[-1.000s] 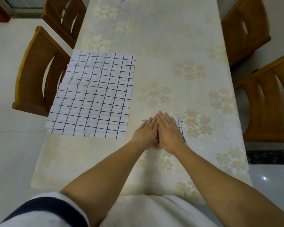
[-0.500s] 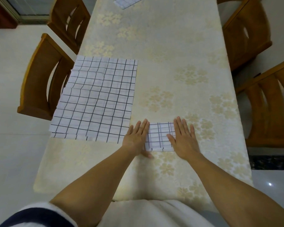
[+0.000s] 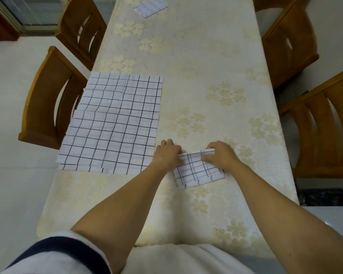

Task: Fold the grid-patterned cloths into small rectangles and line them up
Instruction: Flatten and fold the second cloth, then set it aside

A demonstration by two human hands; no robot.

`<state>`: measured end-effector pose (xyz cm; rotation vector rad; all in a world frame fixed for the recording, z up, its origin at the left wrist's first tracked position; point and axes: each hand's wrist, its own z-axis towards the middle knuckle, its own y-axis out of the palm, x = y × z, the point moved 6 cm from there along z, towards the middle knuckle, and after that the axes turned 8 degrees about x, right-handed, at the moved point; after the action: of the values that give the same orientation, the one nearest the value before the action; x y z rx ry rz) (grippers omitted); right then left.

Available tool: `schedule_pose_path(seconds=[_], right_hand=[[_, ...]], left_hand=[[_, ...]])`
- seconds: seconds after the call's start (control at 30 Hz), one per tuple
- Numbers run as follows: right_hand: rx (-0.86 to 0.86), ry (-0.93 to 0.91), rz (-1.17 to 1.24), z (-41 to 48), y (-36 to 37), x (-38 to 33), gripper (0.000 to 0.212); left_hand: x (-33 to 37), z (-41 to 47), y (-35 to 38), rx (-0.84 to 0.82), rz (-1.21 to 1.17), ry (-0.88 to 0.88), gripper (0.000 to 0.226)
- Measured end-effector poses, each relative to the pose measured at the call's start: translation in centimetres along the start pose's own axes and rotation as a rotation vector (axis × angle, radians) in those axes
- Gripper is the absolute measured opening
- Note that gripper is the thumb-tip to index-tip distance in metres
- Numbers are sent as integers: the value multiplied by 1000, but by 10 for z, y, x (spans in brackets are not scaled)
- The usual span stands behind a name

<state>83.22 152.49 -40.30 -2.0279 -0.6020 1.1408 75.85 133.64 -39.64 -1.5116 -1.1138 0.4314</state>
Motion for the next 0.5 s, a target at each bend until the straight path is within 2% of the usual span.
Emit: schedule_pose_path(seconds=[0.07, 0.1, 0.17, 0.23, 0.3, 0.43, 0.5], right_hand=[[13, 42, 275, -10, -6, -1, 17], [40, 70, 369, -15, -9, -1, 14], [95, 139, 558, -25, -12, -3, 13], [124, 196, 755, -33, -11, -13, 12], [139, 200, 882, -40, -7, -32, 7], [104, 118, 968, -49, 4, -89, 9], [26, 80, 960, -56, 15, -116, 9]], left_hand=[[-11, -9, -8, 58, -331, -94, 26], [-19, -14, -13, 92, -532, -161, 25], [-31, -25, -25, 192, -843, -253, 42], [-39, -39, -38, 282, -1042, -290, 55], [-43, -58, -51, 304, -1162, -338, 63], [-57, -104, -63, 297, -1243, -390, 28], [-75, -129, -69, 394, -1224, -450, 26]])
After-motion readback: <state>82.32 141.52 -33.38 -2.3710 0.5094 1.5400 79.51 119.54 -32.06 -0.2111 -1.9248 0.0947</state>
